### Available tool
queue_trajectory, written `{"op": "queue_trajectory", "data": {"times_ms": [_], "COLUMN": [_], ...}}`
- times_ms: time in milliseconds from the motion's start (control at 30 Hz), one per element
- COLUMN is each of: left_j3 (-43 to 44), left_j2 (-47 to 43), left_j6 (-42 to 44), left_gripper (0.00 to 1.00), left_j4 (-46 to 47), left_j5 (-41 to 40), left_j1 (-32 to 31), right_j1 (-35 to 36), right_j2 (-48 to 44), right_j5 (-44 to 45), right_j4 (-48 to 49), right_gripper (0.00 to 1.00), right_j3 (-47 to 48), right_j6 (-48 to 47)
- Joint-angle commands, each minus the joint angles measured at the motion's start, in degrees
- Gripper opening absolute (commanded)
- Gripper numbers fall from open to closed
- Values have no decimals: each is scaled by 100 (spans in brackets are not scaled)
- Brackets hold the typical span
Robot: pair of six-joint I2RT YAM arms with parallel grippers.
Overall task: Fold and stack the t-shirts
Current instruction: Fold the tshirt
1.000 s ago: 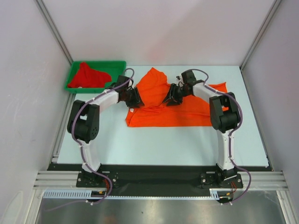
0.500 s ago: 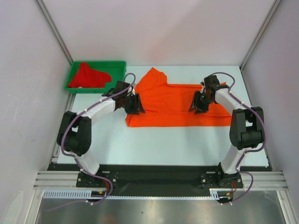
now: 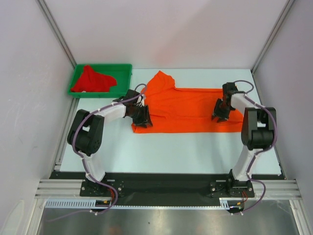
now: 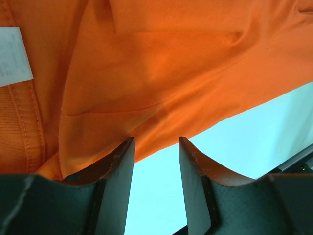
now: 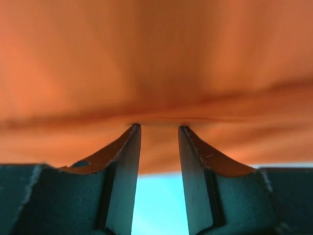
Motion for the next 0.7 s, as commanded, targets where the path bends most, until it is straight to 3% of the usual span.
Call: {"op": "queue_trajectory", "data": {"times_ms": [0,100,233,467,667], "left_j3": [260,453,769,849,682], "left_j2": [4,-22,-224,-102,189], "left_j6": [283,459,714,864,802], "left_gripper": [46,47,48,49,48], "left_j4": [-91,-319,-495,-469,-364], "left_j5": [107,63,-130,142,2], "left_j1": [16,16,16,16,42], "right_j1": [-262,-394,-482,-903,-1483], "right_j2": [876,1310,1171,-286,-367], "right_j5": [293,416,768,478,136], "right_j4": [369,-149,-693,-362,-10], "right_gripper": [42,42,44,51,50], "right_j3": [930,2152,2664,900,221], "right_j6": [-79,-105,-219,-307,-369]}}
